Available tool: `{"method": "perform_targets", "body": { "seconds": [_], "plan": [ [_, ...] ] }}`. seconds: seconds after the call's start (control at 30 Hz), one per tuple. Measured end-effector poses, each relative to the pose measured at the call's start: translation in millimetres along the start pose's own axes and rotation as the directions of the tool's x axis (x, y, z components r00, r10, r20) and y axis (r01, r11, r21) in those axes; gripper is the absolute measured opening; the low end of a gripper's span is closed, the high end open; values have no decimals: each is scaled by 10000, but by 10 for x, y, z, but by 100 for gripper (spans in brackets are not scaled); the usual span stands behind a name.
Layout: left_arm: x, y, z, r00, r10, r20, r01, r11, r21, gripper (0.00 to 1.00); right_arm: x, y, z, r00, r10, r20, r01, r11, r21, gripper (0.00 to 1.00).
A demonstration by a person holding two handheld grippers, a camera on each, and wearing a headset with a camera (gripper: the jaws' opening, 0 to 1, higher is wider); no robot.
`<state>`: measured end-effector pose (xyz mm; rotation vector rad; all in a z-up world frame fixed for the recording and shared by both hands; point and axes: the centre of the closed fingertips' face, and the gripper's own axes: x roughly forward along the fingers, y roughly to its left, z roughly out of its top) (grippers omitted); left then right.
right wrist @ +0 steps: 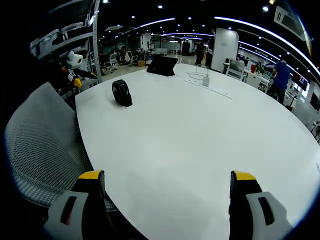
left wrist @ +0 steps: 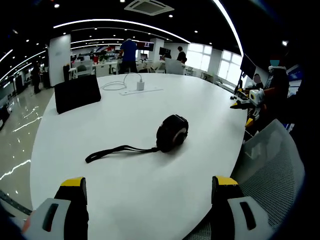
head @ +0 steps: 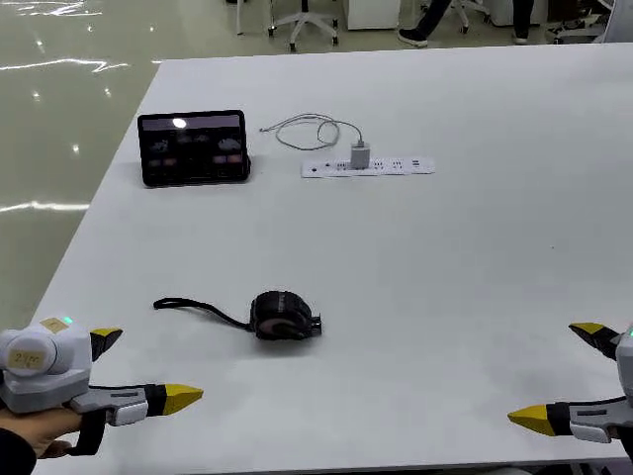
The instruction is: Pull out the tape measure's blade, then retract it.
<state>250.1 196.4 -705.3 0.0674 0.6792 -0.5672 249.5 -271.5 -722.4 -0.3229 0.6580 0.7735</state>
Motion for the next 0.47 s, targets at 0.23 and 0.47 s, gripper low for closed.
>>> {"method": "perform_targets", "body": {
  "seconds": [0.23, 0.47],
  "plan": [
    [-12, 36, 27, 10000, 74, 19, -74, 10000, -30, 100, -34, -14, -15, 10000, -68, 21, 68, 10000, 63, 100],
    [-21, 75, 41, 9999, 148, 40, -148, 9999, 13, 100, -44, -29, -22, 10000, -86, -7, 86, 9999, 122, 100]
  ]
}}
